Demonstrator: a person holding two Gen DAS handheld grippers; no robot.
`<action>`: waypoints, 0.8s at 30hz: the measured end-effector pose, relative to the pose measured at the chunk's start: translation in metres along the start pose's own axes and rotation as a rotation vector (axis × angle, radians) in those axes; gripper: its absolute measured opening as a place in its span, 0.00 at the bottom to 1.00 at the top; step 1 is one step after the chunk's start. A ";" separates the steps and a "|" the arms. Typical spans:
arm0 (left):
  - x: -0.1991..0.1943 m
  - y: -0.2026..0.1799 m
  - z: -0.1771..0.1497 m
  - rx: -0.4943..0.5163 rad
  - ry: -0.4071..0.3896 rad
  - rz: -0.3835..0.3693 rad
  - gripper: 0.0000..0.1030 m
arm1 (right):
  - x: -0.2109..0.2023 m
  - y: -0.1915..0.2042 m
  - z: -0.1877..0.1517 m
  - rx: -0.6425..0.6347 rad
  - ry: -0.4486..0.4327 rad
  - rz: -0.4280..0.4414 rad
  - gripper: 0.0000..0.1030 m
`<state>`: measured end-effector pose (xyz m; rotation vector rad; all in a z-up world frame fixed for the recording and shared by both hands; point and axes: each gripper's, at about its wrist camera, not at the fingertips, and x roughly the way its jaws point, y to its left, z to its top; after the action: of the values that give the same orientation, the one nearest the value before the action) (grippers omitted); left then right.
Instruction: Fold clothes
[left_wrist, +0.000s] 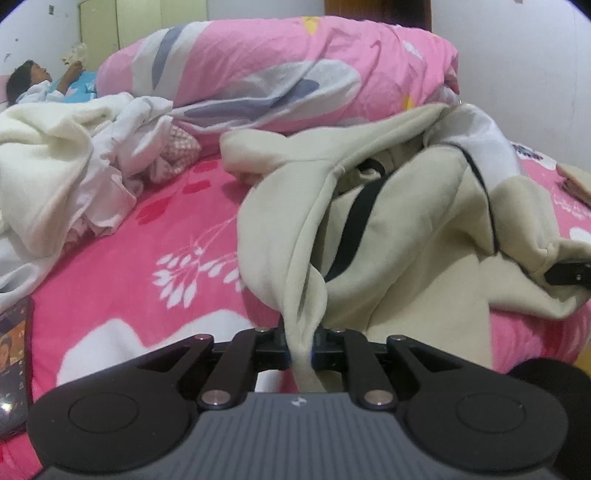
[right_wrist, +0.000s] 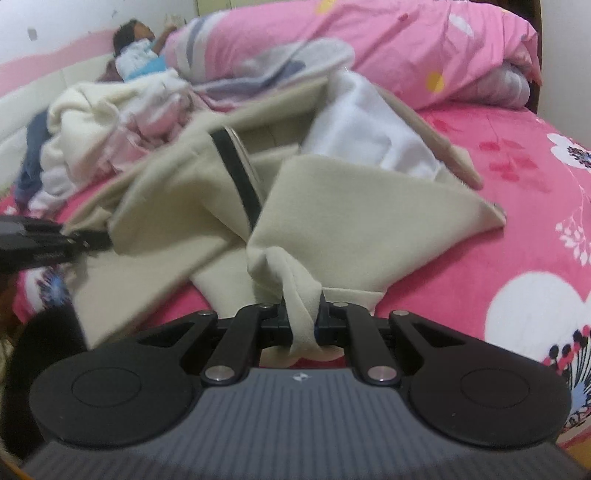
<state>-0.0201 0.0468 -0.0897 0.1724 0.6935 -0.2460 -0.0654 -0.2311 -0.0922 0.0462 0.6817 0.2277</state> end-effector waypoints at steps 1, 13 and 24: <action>-0.001 0.000 -0.001 0.003 -0.001 0.000 0.18 | 0.002 0.001 -0.002 -0.004 0.004 -0.007 0.07; -0.033 0.012 0.040 0.027 -0.112 -0.060 0.81 | -0.056 -0.001 0.018 -0.116 -0.089 0.055 0.72; 0.044 -0.046 0.135 0.229 -0.146 -0.101 0.80 | -0.011 -0.026 0.100 -0.095 -0.285 -0.014 0.66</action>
<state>0.0821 -0.0363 -0.0193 0.3354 0.5285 -0.4315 -0.0062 -0.2560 -0.0106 -0.0168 0.3865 0.2346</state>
